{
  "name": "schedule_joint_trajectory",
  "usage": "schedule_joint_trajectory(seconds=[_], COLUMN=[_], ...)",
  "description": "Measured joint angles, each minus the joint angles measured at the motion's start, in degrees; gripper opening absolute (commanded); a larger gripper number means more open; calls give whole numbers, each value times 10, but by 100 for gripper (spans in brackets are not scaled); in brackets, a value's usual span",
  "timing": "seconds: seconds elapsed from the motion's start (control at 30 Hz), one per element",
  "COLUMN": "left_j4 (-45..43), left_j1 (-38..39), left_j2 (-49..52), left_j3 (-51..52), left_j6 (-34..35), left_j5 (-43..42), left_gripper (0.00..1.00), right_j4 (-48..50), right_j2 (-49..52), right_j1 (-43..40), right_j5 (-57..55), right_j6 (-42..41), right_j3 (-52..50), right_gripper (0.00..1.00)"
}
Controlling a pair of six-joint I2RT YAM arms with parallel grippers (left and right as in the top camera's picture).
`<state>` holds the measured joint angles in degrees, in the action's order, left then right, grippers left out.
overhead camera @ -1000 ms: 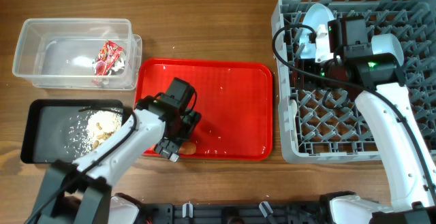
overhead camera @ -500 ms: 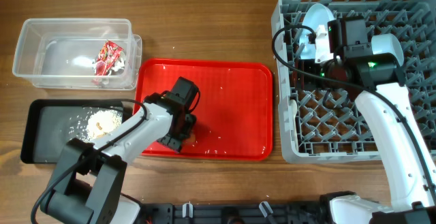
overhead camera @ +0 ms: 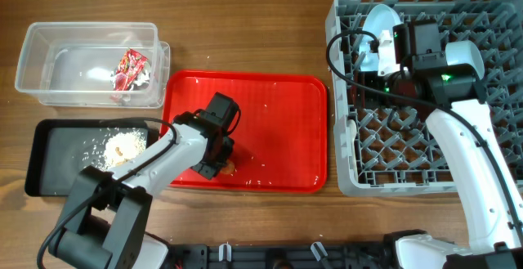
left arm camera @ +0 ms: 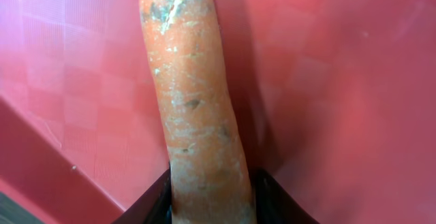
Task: Sort waste into correct bins and load items into the dishwasher rack
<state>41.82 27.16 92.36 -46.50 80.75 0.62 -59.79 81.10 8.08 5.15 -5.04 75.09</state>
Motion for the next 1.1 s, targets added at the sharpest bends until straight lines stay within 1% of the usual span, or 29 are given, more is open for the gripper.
schedule_joint_trajectory(seconds=[0.07,0.13,0.2,0.23,0.27,0.3,0.37,0.4,0.43,0.47,0.53,0.6,0.67,0.7,0.77,0.8,0.83,0.87,0.93,0.97,1.03,1.1], left_j4=[-2,-2,21,28,37,45,64,68,70,70,68,66,65,63,51,40,27,2,-42,-57,-98,-134], left_j1=[-7,-31,-76,-94,-129,-164,-234,-265,-301,-355,-428,-489,-522,-523,-515,-501,-483,-452,-383,-340,-248,-173], left_j2=[-3,-17,-91,-124,-188,-241,-332,-353,-365,-366,-342,-286,-238,-229,-229,-231,-235,-243,-248,-247,-238,-211], left_j3=[0,1,1,2,2,2,2,2,2,2,2,2,2,2,2,2,2,2,2,2,2,2], left_j6=[-39,-83,-131,-161,-205,-231,-261,-265,-269,-271,-275,-276,-284,-292,-314,-328,-344,-377,-419,-436,-450,-458], left_j5=[0,14,36,41,52,66,112,130,146,158,172,165,130,111,79,61,43,13,-35,-52,-72,-84], left_gripper=[33,33,33,35,41,44,45,45,45,45,44,46,51,56,62,68,69,69,68,70,75,76], right_j4=[0,0,0,0,0,0,-1,-2,-2,-2,-2,-2,-2,-2,-2,-2,-2,-2,-2,-2,-3,-4], right_j2=[0,0,0,0,0,0,0,0,0,0,0,0,0,0,0,0,0,0,0,0,0,0], right_j1=[0,0,0,0,0,0,0,0,0,0,0,0,0,0,0,0,0,0,0,0,0,0], right_j5=[0,0,0,0,0,0,0,0,0,0,0,0,0,0,0,0,0,0,0,0,0,0], right_j6=[0,0,0,0,0,0,0,0,0,0,0,0,0,0,0,0,0,0,0,0,0,0], right_j3=[0,0,0,0,0,0,0,0,0,0,0,0,0,0,0,0,0,0,0,0,0,0], right_gripper=[68,68,68,69,68,68,68,68,68,68,68,68,68,68,69,69,68,68,68,68,68,68])
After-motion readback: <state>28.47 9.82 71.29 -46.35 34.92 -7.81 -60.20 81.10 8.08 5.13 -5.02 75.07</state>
